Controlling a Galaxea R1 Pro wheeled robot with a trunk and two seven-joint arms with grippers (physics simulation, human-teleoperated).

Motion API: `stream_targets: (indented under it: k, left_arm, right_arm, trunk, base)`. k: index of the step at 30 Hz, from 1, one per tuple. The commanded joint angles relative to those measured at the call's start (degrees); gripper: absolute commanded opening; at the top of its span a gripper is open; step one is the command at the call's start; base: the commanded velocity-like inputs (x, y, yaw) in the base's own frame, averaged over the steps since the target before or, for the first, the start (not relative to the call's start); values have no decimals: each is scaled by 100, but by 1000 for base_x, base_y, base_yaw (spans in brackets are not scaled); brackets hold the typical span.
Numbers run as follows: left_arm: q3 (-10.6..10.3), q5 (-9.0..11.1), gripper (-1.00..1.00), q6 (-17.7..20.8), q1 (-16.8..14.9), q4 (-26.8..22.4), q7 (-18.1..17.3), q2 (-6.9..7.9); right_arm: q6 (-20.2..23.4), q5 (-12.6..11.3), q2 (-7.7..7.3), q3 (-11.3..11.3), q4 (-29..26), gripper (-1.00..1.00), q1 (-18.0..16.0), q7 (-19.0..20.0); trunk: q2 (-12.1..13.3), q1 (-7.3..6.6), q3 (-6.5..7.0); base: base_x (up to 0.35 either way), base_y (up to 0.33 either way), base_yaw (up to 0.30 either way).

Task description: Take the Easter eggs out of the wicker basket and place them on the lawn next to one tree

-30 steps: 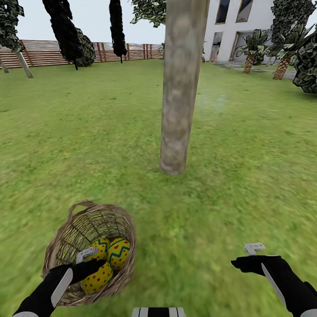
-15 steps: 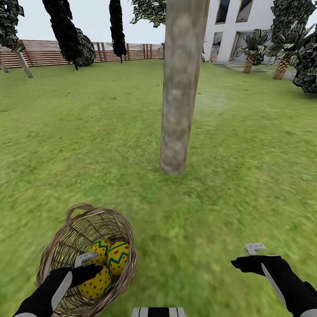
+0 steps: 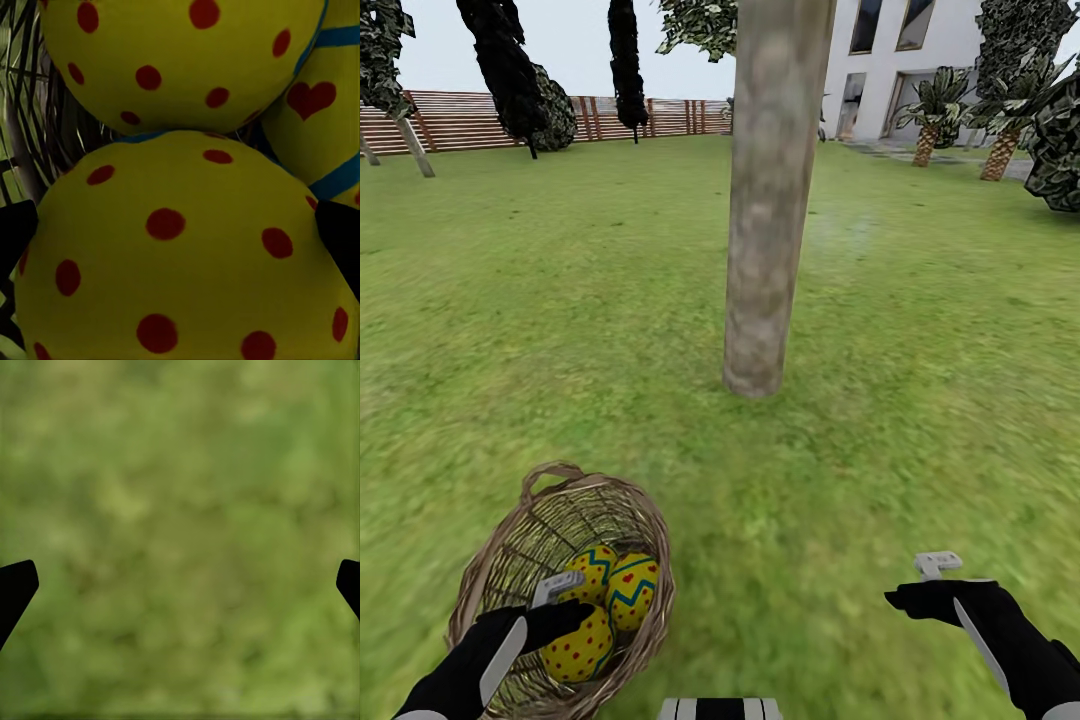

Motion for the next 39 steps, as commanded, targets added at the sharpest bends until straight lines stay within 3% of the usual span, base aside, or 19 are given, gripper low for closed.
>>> stream_targets:
  k: [1, 14, 19, 30, 33, 39]
  left_arm:
    - [17, 37, -100, 42, 4, -2, -19, -3]
    - [17, 46, -100, 31, 6, -2, -19, -18]
    - [17, 37, -100, -11, 2, 6, -10, -130]
    - [17, 54, -100, -11, 4, 6, -9, -178]
    - [17, 58, -100, -11, 6, 6, -9, -179]
    - [33, 63, -100, -11, 5, 6, -10, -174]
  right_arm:
    - [29, 0, -2, 0, -8, 100, -2, 18]
    - [29, 0, -2, 0, 1, 100, -4, 18]
    - [29, 1, -2, 0, 1, 100, -5, 18]
    - [27, 10, 23, 18, 16, 100, -6, 18]
    - [17, 9, 24, 156, 78, 100, -5, 10]
    - [2, 9, 24, 167, 192, 100, -5, 9]
  trunk:
    - [-1, 0, -6]
    - [-1, 0, -6]
    - [5, -13, 105]
    - [20, -42, 349]
    - [24, -49, 415]
    - [32, -65, 548]
  base:
    - [0, 0, 0]
    - [0, 0, 0]
    - [0, 0, 0]
    - [0, 0, 0]
    - [0, 0, 0]
    - [0, 0, 0]
